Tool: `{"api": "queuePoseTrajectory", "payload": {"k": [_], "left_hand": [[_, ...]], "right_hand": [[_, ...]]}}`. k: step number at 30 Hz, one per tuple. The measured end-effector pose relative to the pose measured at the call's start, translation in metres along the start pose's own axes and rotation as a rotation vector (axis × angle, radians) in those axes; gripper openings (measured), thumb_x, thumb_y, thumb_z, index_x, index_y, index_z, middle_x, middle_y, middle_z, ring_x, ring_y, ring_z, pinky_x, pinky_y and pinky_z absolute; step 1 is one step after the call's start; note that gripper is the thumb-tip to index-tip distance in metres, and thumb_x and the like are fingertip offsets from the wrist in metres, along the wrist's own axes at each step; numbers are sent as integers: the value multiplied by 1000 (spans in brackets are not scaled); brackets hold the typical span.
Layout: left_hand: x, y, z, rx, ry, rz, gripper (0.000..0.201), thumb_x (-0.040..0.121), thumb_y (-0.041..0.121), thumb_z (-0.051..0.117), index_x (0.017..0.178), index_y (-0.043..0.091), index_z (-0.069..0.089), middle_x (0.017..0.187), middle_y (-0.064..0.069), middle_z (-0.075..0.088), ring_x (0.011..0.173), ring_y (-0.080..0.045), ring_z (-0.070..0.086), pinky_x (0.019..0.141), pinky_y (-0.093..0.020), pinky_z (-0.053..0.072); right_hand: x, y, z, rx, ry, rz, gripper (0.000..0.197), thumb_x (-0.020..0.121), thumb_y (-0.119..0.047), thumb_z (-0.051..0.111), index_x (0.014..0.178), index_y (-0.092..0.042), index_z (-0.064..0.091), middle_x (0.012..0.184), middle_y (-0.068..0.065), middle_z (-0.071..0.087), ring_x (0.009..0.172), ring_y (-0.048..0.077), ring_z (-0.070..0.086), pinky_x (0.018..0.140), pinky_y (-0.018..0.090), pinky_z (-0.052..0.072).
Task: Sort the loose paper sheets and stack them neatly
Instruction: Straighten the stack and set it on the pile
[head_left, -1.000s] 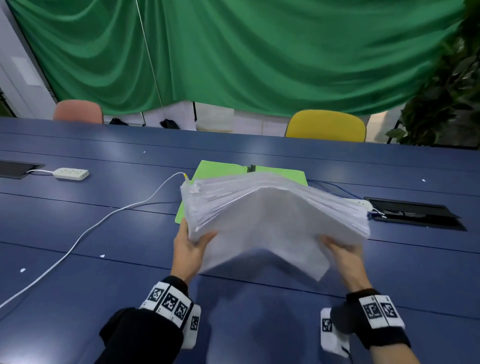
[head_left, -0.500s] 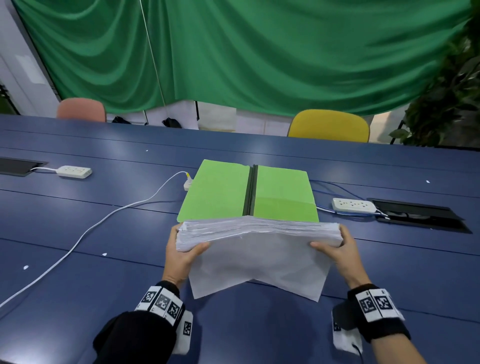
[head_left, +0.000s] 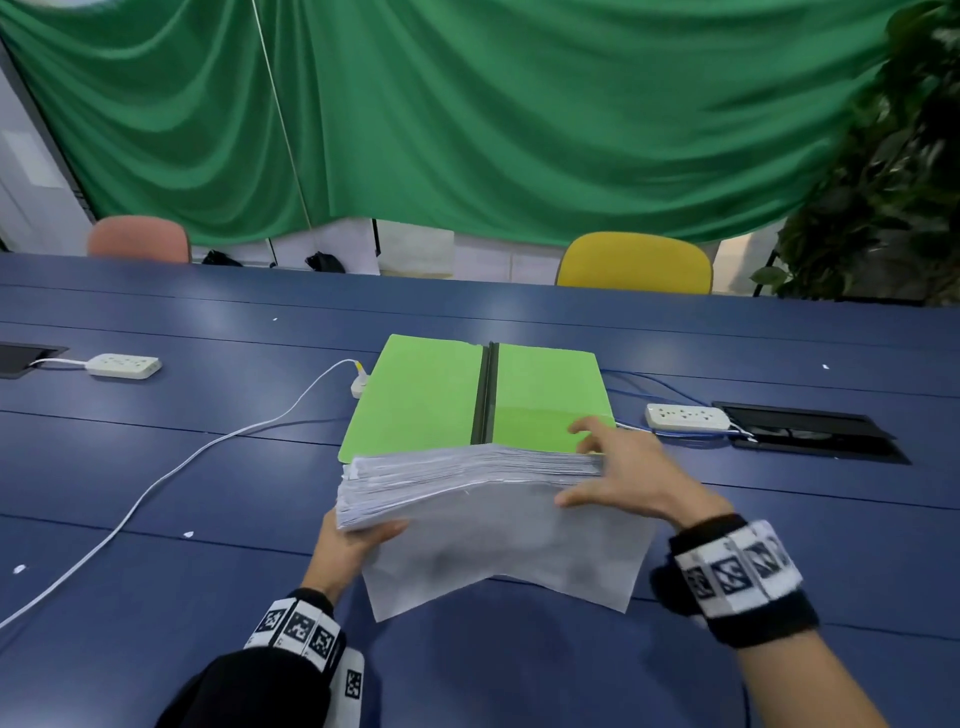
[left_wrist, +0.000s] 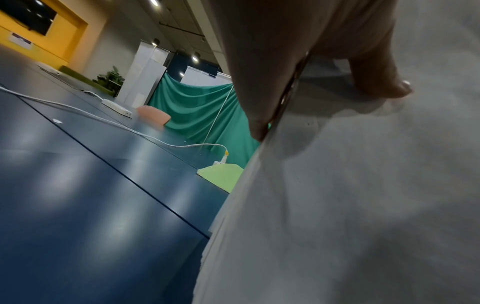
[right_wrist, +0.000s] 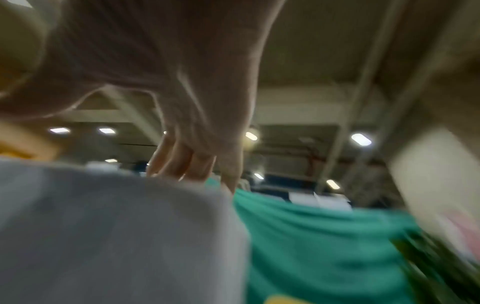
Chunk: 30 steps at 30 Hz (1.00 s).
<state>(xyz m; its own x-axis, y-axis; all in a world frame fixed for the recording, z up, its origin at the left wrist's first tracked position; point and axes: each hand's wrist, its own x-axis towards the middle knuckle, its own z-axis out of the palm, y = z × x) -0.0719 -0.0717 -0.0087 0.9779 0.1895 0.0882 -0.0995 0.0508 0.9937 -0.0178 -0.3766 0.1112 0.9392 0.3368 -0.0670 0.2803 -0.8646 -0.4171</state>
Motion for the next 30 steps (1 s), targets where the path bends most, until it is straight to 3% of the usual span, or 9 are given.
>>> {"api": "queuePoseTrajectory", "payload": {"k": [4, 8, 12, 15, 18, 21, 24, 27, 30], "left_hand": [[-2, 2, 5, -3, 22, 16, 43, 55, 6, 76, 94, 19, 64, 86, 11, 74, 79, -2, 68, 66, -12, 52], [-2, -7, 7, -17, 123, -9, 45, 52, 13, 79, 95, 14, 66, 87, 1, 74, 82, -13, 66, 66, -18, 54], [-7, -17, 12, -31, 244, -12, 73, 50, 23, 85, 116, 14, 55, 110, -10, 66, 102, -27, 63, 81, -30, 55], [-15, -21, 23, 218, 486, -46, 119, 37, 64, 75, 139, 21, 32, 141, -11, 39, 132, -31, 35, 110, -51, 29], [-15, -4, 34, 75, 648, -30, 139, 34, 62, 68, 147, 11, 5, 153, -14, 10, 142, -23, 11, 117, -41, 11], [-5, 20, 43, -274, 588, 117, 129, 47, 45, 77, 146, 17, -1, 154, -10, 8, 139, -14, 18, 117, -39, 19], [3, 60, 52, -455, 295, 126, 98, 35, 55, 86, 121, 24, 48, 119, 1, 62, 107, -13, 58, 92, -29, 49], [11, 102, 70, -290, 105, 248, 22, 71, 11, 76, 91, 14, 68, 78, 9, 73, 71, -4, 67, 66, -18, 54], [15, 118, 92, -51, 196, 401, 20, 83, 3, 65, 98, 16, 64, 82, 18, 71, 76, 1, 65, 73, -18, 52]], "right_hand": [[31, -62, 29, -351, -219, -127, 85, 70, -46, 75, 137, -16, 31, 129, 11, 56, 116, 29, 53, 93, 38, 41], [39, -95, 62, -411, -58, -241, 37, 88, -18, 52, 124, -11, 44, 107, 15, 65, 98, 32, 61, 69, 33, 38], [32, -93, 64, -413, 0, -323, 20, 92, -20, 50, 110, -13, 51, 93, 12, 67, 82, 27, 60, 64, 29, 32], [22, -87, 50, -331, 53, -326, 27, 89, -28, 57, 114, -18, 55, 100, 11, 69, 96, 29, 62, 66, 30, 36], [15, -73, 23, -40, 108, -212, 46, 77, -40, 69, 120, -27, 58, 108, 5, 69, 102, 26, 61, 73, 31, 39], [7, -47, -2, 525, 138, -185, 43, 62, -32, 75, 103, -23, 67, 92, 2, 71, 85, 20, 64, 73, 32, 48], [-4, -28, -10, 1022, 178, -173, 32, 69, 5, 72, 93, -15, 64, 80, -6, 72, 73, 7, 66, 66, 20, 53], [-6, -22, 7, 1219, 384, -48, 32, 77, 15, 61, 87, -16, 61, 69, -11, 72, 63, 1, 66, 59, 16, 53], [-2, -28, 32, 1285, 617, 67, 24, 80, 9, 63, 92, -12, 61, 72, -11, 73, 65, 1, 66, 59, 14, 54]]}}
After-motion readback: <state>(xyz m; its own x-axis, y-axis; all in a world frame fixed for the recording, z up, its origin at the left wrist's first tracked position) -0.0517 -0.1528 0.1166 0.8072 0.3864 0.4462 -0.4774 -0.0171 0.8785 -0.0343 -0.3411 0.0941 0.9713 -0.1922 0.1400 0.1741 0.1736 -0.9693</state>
